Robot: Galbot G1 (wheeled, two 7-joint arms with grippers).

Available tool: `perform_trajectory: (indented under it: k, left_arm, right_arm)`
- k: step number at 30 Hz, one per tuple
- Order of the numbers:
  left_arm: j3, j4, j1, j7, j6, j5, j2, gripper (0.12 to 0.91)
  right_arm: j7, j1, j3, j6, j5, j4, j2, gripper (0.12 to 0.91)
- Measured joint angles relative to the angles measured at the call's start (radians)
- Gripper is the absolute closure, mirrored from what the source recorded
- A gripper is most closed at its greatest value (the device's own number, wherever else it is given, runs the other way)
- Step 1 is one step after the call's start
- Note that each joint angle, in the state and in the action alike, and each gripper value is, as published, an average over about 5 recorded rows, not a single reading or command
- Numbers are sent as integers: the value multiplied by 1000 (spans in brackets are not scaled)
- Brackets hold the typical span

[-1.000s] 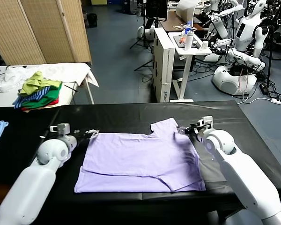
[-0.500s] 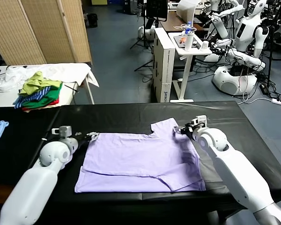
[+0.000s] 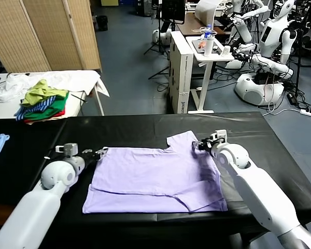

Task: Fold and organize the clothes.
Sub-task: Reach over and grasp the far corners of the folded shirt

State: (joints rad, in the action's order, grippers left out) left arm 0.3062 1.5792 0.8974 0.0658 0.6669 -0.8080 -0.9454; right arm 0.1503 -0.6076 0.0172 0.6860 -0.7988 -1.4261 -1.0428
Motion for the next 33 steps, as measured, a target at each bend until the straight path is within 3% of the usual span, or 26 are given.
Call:
perform_trajectory:
  k: [5, 11, 16, 24, 28, 33]
  left_arm:
    - [-5, -14, -15, 0, -1, -5, -7, 559]
    - [-13, -18, -23, 0, -1, -9, -18, 561]
    - [-17, -18, -23, 0, -2, -8, -20, 576]
    - [-20, -18, -24, -1, -8, -4, -20, 834]
    - [-18, -16, -23, -1, -11, -3, -22, 881]
    - [-4, 4, -12, 0, -9, -8, -22, 883]
  right_arm:
    - [-1, -1, 1, 0, 0, 0, 0, 565]
    - [-2, -1, 3, 0, 2, 4, 0, 576]
    - [-5, -1, 3, -2, 7, 9, -2, 707]
    - [-12, -8, 5, -33, 14, 4, -4, 879]
    - [-21, -22, 17, -72, 11, -10, -3, 884]
    - [-34, -48, 42, -106, 6, -53, 15, 884]
